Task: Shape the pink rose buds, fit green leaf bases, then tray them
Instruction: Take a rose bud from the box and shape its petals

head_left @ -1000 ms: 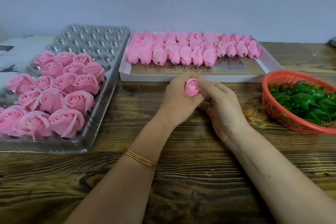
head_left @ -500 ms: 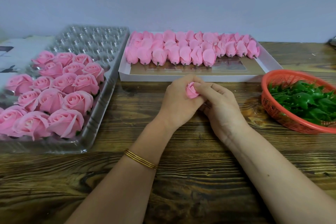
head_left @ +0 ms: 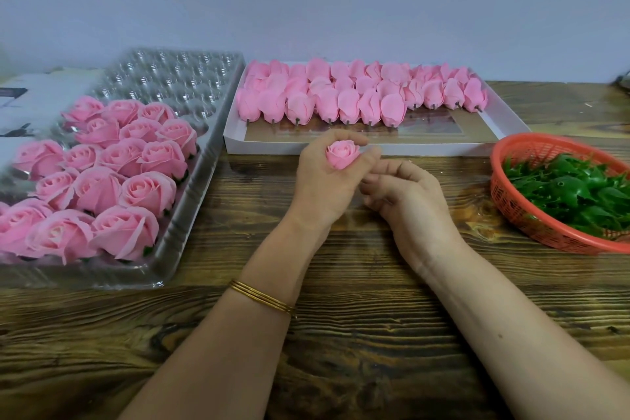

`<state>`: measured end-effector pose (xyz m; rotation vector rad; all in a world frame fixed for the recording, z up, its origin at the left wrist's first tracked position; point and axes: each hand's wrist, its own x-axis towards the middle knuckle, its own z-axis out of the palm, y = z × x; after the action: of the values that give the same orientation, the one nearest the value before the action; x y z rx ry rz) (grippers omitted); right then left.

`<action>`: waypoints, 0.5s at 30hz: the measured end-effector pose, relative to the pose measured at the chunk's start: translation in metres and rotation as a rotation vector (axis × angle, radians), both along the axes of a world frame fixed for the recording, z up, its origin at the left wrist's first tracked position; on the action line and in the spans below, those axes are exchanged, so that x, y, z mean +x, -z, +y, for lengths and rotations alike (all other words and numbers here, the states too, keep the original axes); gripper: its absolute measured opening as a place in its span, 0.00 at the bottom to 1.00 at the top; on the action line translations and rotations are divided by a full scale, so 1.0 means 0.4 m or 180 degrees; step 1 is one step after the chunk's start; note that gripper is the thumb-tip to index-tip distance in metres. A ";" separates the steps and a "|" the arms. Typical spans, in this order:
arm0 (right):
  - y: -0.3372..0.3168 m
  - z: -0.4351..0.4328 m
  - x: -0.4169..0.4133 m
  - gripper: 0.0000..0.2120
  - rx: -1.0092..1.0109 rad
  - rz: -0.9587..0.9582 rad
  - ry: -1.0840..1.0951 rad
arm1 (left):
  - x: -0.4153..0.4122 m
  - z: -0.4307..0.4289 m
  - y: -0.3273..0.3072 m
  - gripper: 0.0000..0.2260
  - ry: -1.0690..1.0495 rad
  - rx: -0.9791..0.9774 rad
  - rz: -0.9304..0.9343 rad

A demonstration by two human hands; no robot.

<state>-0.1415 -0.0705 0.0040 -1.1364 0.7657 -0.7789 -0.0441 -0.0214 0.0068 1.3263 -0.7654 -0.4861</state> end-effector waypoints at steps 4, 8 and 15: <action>0.011 0.015 0.001 0.15 -0.0702 0.0214 -0.0266 | -0.009 -0.001 -0.005 0.06 0.0076 -0.0097 0.0384; 0.020 0.020 0.009 0.14 -0.1104 0.0302 -0.0282 | -0.023 -0.002 -0.007 0.06 0.0252 -0.0147 0.0668; 0.018 0.020 0.010 0.13 -0.1326 0.0306 -0.0127 | -0.018 -0.003 -0.005 0.07 0.0461 -0.0135 0.0802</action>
<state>-0.1373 -0.0626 -0.0032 -1.5673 0.6741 -0.8792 -0.0512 -0.0224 0.0090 1.1486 -0.6602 -0.7338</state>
